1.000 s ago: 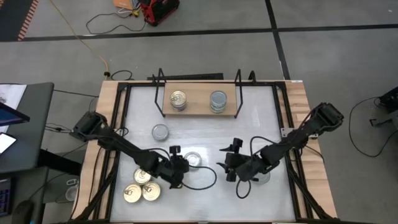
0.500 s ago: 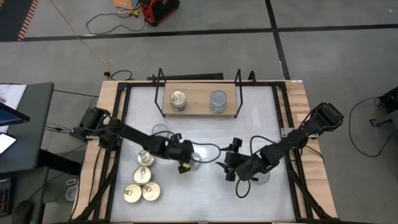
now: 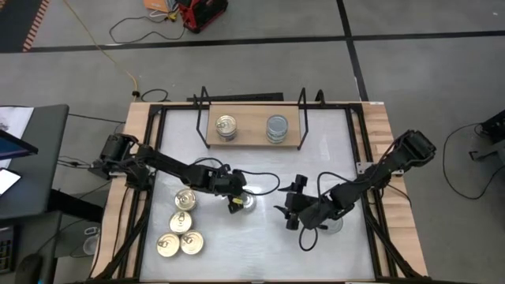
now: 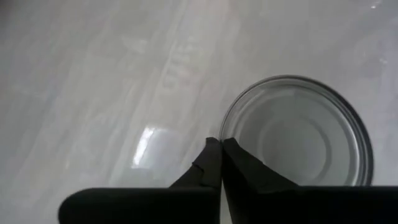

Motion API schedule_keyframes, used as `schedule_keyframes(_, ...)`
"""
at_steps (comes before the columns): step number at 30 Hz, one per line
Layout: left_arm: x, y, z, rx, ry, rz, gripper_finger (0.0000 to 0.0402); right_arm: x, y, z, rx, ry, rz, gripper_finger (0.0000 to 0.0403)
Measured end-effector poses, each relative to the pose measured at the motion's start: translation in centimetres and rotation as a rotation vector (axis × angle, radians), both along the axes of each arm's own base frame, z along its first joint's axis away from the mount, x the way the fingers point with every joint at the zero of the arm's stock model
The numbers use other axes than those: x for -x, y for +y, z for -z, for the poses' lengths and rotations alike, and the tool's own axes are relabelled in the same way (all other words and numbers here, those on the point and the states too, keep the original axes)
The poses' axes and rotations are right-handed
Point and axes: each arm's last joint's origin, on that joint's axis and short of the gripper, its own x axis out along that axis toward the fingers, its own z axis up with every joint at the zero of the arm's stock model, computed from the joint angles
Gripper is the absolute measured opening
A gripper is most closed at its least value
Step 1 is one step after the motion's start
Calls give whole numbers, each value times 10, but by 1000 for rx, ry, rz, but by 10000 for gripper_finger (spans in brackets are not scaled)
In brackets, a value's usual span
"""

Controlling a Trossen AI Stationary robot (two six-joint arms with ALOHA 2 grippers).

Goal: Stack canned seafood by type on shelf
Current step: Stack the green tuna can on top of the green tuna can on the shelf

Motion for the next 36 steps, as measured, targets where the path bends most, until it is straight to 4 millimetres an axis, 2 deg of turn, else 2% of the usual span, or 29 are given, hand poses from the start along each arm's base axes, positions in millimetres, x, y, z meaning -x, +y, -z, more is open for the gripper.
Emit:
schedule_keyframes(11, 14, 7, 11, -119, 140, -92, 0, 0, 1, 0, -21, 4, -14, 295)
schedule_keyframes(20, 15, 4, 8, -148, 136, -82, 0, 0, 1, 0, -23, 2, -14, 295)
schedule_keyframes(29, 22, -18, -19, -230, 41, 75, 1, -3, 0, 3, -23, 3, -8, 295)
schedule_keyframes(32, 22, -26, -23, -368, 16, 125, 11, -7, 1, 11, 0, 15, -20, 295)
schedule_keyframes(36, 19, -36, -16, -529, 34, 220, 44, -14, 1, 20, 29, 24, -29, 295)
